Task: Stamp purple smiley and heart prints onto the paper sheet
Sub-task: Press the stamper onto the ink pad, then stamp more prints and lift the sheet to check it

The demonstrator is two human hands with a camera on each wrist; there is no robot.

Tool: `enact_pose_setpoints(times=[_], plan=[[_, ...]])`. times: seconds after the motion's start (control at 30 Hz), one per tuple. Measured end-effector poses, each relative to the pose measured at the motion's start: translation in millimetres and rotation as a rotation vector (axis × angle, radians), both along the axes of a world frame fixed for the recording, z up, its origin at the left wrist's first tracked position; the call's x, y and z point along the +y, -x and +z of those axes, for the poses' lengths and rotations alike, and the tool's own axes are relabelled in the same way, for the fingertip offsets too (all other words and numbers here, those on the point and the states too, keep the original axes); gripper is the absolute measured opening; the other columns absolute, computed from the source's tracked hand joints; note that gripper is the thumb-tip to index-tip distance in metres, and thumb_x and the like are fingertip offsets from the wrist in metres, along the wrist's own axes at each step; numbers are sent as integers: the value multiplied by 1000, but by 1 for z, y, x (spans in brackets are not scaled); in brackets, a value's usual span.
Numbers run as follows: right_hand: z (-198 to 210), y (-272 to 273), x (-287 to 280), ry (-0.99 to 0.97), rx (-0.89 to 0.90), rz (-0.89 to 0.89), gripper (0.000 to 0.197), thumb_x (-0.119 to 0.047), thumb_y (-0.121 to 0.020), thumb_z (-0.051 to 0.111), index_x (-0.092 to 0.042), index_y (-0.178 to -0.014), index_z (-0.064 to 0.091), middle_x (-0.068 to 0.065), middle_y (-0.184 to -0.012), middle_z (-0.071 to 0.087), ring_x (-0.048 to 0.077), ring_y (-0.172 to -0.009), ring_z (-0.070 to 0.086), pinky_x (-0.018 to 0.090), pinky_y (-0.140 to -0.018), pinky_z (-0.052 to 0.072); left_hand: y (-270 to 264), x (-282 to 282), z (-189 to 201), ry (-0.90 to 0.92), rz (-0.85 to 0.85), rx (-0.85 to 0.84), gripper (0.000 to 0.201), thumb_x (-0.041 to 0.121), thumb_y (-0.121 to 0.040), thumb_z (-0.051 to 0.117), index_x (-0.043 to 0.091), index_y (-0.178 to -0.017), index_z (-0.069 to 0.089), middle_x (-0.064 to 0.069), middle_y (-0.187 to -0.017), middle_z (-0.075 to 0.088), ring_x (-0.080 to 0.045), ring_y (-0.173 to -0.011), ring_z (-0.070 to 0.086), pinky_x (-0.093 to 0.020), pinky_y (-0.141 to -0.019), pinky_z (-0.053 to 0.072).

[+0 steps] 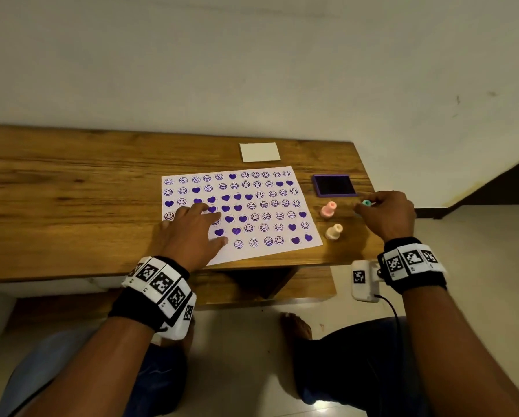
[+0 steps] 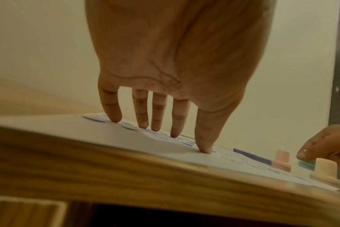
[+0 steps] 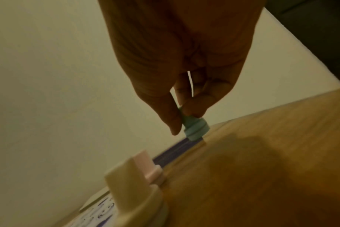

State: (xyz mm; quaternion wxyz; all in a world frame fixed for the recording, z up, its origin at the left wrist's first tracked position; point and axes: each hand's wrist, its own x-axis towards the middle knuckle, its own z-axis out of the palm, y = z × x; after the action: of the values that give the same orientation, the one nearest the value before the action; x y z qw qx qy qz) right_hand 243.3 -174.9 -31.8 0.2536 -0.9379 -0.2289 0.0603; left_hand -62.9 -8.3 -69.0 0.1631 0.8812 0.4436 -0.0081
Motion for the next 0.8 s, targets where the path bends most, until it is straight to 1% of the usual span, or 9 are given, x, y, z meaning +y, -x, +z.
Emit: enact_pose_setpoints(times=[0.17, 0.27, 0.3, 0.4, 0.47, 0.53, 0.6, 0.7, 0.8], plan=[[-6, -1, 0, 141, 68, 43, 33, -35, -83, 77, -15, -109, 73, 14, -113, 71, 32, -107, 64, 39, -93, 50, 1, 1, 1, 14, -7, -12, 58, 55, -87, 57, 35, -140, 43, 7, -153, 31, -20, -138, 27, -49, -107, 29], [3, 2, 0, 133, 40, 44, 41, -39, -83, 76, -16, -116, 71, 13, -119, 69, 32, -112, 63, 40, -96, 48, 3, 1, 3, -5, -3, -73, 58, 51, -87, 59, 31, -140, 45, 3, -152, 34, -22, -139, 28, -47, -108, 31], [8, 4, 0, 104, 9, 43, 41, -39, -84, 75, -15, -117, 70, 12, -119, 70, 32, -111, 63, 38, -95, 47, 4, 1, 4, -11, -2, -99, 58, 49, -87, 60, 28, -139, 47, 2, -151, 36, -23, -138, 30, -46, -108, 32], [25, 23, 4, 12, -99, 75, 36, -40, -87, 71, -16, -114, 72, 9, -112, 73, 29, -105, 66, 32, -87, 45, 6, 2, 5, -16, 10, -184, 54, 45, -86, 63, 24, -135, 53, -2, -146, 44, -25, -133, 36, -44, -107, 34], [31, 43, 10, -14, -144, 128, 33, -43, -89, 68, -18, -111, 74, 6, -108, 74, 24, -102, 67, 30, -84, 45, 7, 3, 6, -27, 15, -183, 53, 47, -85, 63, 26, -133, 55, -2, -142, 47, -25, -130, 39, -46, -105, 36], [25, 62, 15, 28, -145, 208, 30, -45, -90, 66, -22, -106, 75, 0, -98, 75, 16, -93, 67, 28, -79, 44, 8, 2, 6, -33, 19, -160, 52, 49, -85, 63, 27, -132, 56, -1, -140, 49, -25, -128, 41, -47, -103, 38], [10, 79, 19, 167, -122, 301, 33, -51, -90, 64, -22, -101, 75, -3, -85, 71, 12, -81, 64, 27, -72, 44, 8, 1, 5, -19, 24, -131, 53, 51, -83, 63, 30, -131, 55, 0, -139, 48, -24, -127, 41, -48, -103, 38], [-15, 96, 20, 362, -161, 351, 46, -60, -87, 62, -15, -96, 69, 2, -88, 65, 19, -86, 62, 29, -68, 44, 8, -2, 2, 1, 36, -59, 58, 54, -81, 62, 34, -134, 50, 4, -142, 42, -23, -130, 37, -48, -105, 34], [-23, 106, 22, 386, -129, 335, 56, -71, -83, 58, -15, -77, 55, 3, -81, 59, 24, -82, 63, 33, -66, 48, 7, -2, 1, 11, 46, -52, 58, 53, -82, 62, 35, -136, 47, 5, -145, 38, -22, -133, 33, -48, -105, 30]])
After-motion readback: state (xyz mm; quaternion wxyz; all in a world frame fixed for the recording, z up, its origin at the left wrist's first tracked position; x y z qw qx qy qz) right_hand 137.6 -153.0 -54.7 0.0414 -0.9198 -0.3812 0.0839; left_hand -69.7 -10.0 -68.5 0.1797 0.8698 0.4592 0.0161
